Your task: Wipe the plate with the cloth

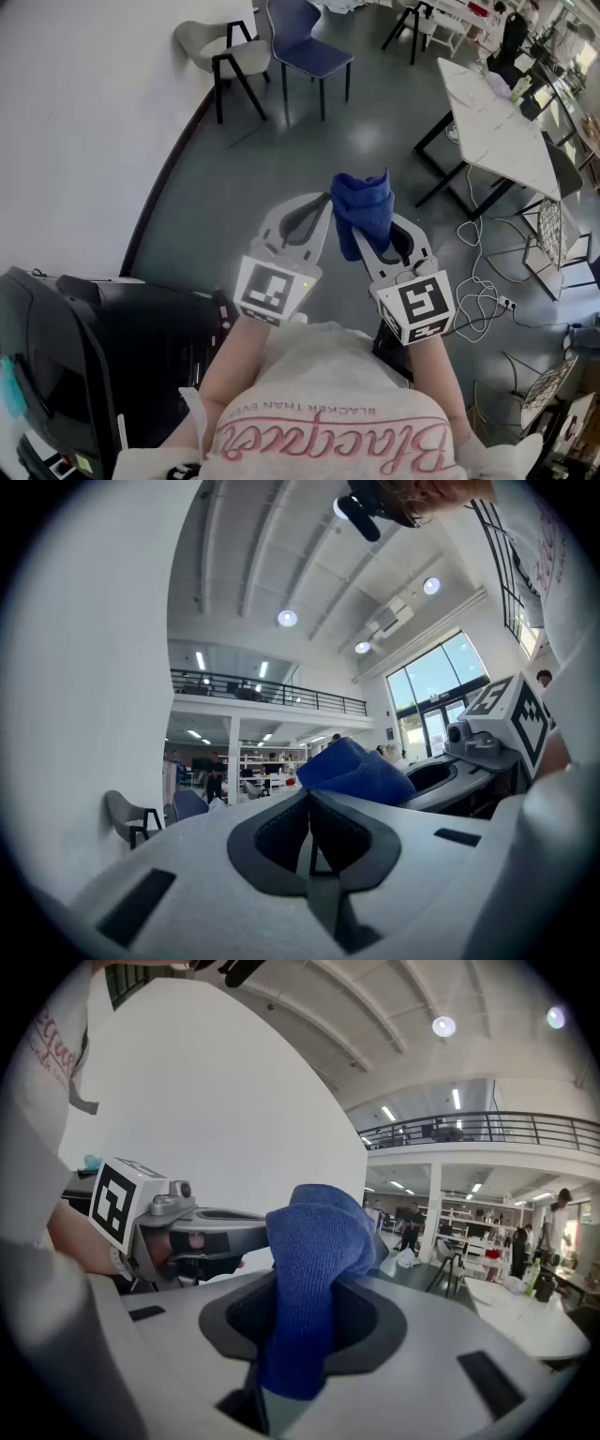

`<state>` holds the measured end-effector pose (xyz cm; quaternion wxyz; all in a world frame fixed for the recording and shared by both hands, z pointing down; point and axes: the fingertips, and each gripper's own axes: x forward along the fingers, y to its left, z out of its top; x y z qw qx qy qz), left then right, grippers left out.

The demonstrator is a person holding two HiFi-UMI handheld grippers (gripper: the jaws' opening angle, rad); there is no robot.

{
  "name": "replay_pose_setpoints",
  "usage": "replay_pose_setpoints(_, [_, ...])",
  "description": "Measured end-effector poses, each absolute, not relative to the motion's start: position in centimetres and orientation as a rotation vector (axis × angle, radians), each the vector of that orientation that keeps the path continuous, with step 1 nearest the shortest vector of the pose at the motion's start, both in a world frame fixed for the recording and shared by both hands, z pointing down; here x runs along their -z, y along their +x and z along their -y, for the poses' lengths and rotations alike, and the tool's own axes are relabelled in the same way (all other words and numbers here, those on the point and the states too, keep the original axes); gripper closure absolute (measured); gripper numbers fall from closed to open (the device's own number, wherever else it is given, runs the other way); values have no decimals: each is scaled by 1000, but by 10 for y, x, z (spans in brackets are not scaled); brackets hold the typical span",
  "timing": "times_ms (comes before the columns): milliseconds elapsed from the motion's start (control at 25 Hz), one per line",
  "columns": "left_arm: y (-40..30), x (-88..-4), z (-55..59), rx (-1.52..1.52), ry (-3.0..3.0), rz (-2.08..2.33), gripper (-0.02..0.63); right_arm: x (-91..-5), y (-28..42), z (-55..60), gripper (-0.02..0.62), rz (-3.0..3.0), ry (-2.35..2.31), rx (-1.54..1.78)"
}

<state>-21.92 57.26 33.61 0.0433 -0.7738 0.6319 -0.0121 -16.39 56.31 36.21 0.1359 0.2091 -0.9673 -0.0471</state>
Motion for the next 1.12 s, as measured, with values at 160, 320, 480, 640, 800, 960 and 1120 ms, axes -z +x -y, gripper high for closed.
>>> replay_pose_setpoints(160, [-220,-332,-567,39,-2360,-1942,604,-355,-163,-555,471,2796,631,169])
replay_pose_setpoints(320, [-218,-327,-565,40,-2364,-1925,604,-351,-158,-554,471,2798,663,159])
replay_pose_setpoints(480, [-209,-326,-567,47,-2396,-1894,604,-351,-147,-559,474,2796,694,129])
replay_pose_setpoints(640, [-190,-326,-563,34,-2435,-1869,604,-350,-126,-562,474,2801,720,91])
replay_pose_setpoints(800, [-160,-328,-564,34,-2468,-1831,604,-354,-93,-566,474,2785,781,54])
replay_pose_setpoints(960, [-126,-337,-564,48,-2521,-1777,604,-359,-55,-570,473,2775,867,17])
replay_pose_setpoints(1120, [-84,-340,-561,70,-2579,-1682,604,-363,-9,-570,472,2750,993,-39])
